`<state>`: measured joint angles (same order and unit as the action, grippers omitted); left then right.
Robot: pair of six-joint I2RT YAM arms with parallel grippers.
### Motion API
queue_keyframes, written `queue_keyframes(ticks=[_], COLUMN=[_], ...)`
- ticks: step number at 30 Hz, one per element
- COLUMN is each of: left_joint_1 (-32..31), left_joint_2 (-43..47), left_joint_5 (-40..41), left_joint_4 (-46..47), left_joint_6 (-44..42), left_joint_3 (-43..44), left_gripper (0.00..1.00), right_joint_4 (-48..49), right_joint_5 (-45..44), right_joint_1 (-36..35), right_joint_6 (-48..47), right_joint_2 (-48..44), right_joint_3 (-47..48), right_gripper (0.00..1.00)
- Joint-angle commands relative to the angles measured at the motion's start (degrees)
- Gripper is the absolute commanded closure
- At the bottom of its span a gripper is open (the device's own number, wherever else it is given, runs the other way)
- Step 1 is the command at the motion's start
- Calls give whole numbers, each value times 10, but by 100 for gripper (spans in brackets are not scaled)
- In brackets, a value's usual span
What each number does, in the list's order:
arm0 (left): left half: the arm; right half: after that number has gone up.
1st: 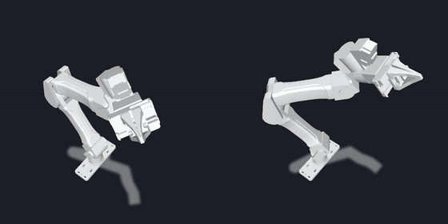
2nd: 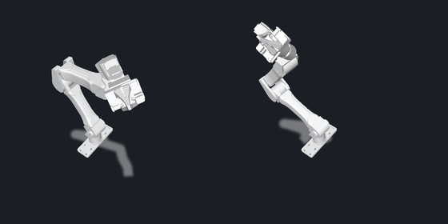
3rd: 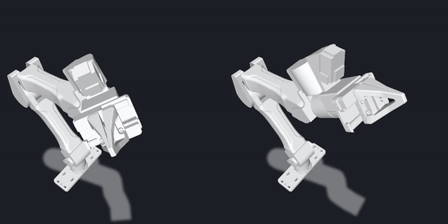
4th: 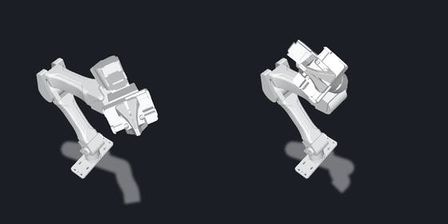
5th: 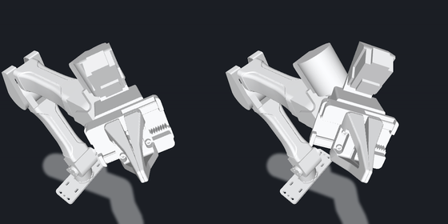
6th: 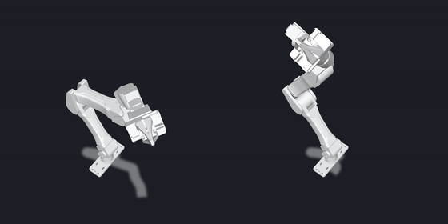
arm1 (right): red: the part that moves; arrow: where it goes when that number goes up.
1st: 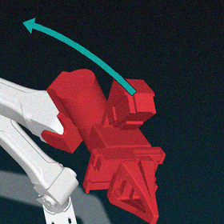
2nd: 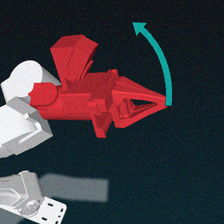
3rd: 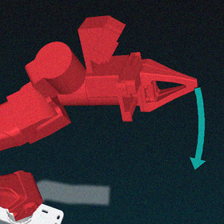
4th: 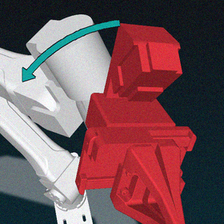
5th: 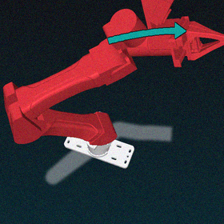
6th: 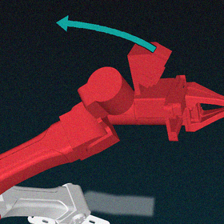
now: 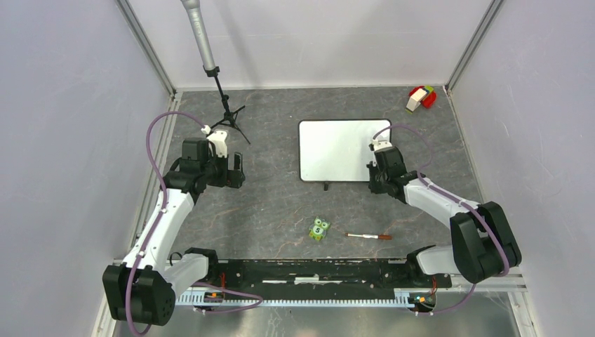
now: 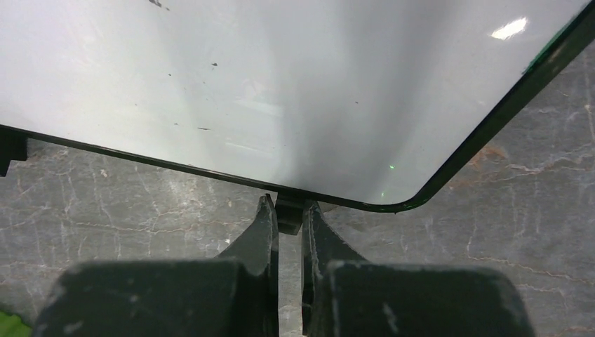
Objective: Write a sentence on the whiteboard
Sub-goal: Move the whiteboard to the center of the board.
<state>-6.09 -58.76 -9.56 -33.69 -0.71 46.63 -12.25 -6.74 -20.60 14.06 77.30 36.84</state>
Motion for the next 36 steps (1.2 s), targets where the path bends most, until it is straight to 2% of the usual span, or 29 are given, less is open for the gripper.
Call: queue_keyframes(ticks=[1, 9, 16, 22, 31, 33, 36], left_joint_1=[4, 4, 6, 25, 29, 28, 29], left_joint_2=[1, -1, 7, 28, 16, 16, 14], left_joint_5=[0, 8, 30, 24, 13, 12, 10], left_joint_4=[21, 21, 18, 31, 30, 29, 29], left_joint_6=[9, 8, 11, 20, 20, 19, 19], left_joint_3=[4, 6, 19, 25, 24, 24, 23], left_gripper=[0, 0, 0, 0, 0, 0, 0], right_joint_4=[0, 12, 4, -19, -36, -42, -51], right_joint_5=[50, 125, 132, 136, 169, 172, 191], right_joint_1=[-26, -76, -113, -135, -158, -159, -159], right_joint_6=[-30, -59, -86, -78, -46, -44, -41], right_joint_2=[-16, 5, 6, -1, -27, -31, -42], right_joint_3=[0, 0, 8, -2, -22, -25, -32], right_gripper=[100, 100, 100, 100, 100, 97, 85])
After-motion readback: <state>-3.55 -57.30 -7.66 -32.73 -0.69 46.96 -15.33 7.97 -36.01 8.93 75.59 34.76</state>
